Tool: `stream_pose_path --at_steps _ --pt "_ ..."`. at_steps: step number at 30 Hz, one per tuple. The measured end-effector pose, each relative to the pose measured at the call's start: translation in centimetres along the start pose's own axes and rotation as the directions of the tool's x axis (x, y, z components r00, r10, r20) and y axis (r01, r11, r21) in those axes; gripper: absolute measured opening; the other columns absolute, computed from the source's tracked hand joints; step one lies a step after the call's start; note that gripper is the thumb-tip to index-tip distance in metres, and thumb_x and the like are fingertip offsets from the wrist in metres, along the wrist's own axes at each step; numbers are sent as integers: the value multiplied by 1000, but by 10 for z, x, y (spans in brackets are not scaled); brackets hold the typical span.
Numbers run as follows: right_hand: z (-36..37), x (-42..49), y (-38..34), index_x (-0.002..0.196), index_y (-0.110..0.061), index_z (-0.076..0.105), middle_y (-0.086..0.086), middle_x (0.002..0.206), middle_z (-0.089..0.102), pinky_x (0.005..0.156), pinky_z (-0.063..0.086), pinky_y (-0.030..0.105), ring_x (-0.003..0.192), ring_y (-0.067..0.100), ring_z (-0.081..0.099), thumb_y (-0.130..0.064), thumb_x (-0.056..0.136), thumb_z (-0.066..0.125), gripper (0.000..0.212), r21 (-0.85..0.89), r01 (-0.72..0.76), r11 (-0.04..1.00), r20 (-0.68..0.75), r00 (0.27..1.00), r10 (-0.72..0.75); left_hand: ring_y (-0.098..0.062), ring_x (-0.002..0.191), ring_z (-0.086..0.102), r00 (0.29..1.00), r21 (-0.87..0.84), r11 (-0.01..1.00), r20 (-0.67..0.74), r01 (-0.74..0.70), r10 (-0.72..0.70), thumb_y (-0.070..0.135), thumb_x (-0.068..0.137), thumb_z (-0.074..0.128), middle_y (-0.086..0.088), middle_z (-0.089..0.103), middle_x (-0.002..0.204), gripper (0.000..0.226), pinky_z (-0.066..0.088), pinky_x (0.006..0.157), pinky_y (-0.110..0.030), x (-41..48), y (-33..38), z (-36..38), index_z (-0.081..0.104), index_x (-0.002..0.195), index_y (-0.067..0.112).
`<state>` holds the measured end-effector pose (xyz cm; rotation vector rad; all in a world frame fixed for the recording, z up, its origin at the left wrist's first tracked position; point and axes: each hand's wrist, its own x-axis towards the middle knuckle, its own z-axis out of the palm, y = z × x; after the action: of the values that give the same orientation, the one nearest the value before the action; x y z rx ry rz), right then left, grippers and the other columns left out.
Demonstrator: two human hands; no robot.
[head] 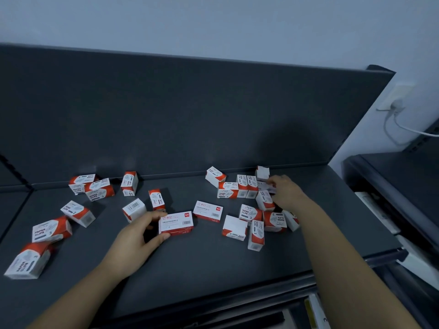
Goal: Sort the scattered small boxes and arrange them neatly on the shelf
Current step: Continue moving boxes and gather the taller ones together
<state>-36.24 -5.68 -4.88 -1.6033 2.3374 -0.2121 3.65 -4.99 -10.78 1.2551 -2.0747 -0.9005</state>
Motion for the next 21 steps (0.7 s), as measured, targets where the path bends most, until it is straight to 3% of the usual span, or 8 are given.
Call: stream_pose_path --at_steps 5,8,13,15,18,21 --pt "2 0 0 126 -12 56 10 124 50 86 48 31 104 26 56 -6 90 57 36 -48 47 998 -37 998 -49 15 110 52 1000 5 1000 -15 21 -21 27 84 74 36 55 119 44 37 87 -3 -1 0 1 54 117 46" --pt "-10 -8 -3 129 -9 57 11 132 44 88 45 28 105 27 57 -7 94 55 35 -40 70 997 -66 995 -73 16 110 51 1000 15 1000 -20 18 -17 27 84 74 34 56 120 43 37 86 -1 -1 1 2 54 118 44" --pt "-28 -48 -47 130 -22 50 -4 127 38 84 45 24 102 12 52 -22 93 63 39 209 186 960 -259 957 -130 16 110 51 1000 33 999 -20 9 -9 29 84 73 34 55 121 43 38 87 -2 -1 2 1 52 117 47" --pt "-16 -65 -74 125 -25 52 -7 121 38 85 42 24 97 6 49 -25 93 63 34 282 282 917 -179 954 -239 16 110 50 1000 41 999 -16 7 -6 29 85 72 34 55 119 42 38 86 -2 -1 4 1 51 116 48" --pt "17 -79 -105 130 -22 51 -5 125 40 88 38 26 102 8 48 -28 94 62 38 257 392 883 -39 918 -395 16 109 51 1000 39 999 -19 3 -2 28 85 73 33 57 117 41 38 86 -1 -1 6 0 52 115 47" --pt "46 -80 -119 136 -22 48 -3 137 39 97 43 29 115 16 51 -29 96 59 42 207 364 908 23 926 -376 15 109 52 1000 38 999 -22 -5 6 27 85 73 31 58 116 41 38 87 -1 -1 7 0 54 118 43"
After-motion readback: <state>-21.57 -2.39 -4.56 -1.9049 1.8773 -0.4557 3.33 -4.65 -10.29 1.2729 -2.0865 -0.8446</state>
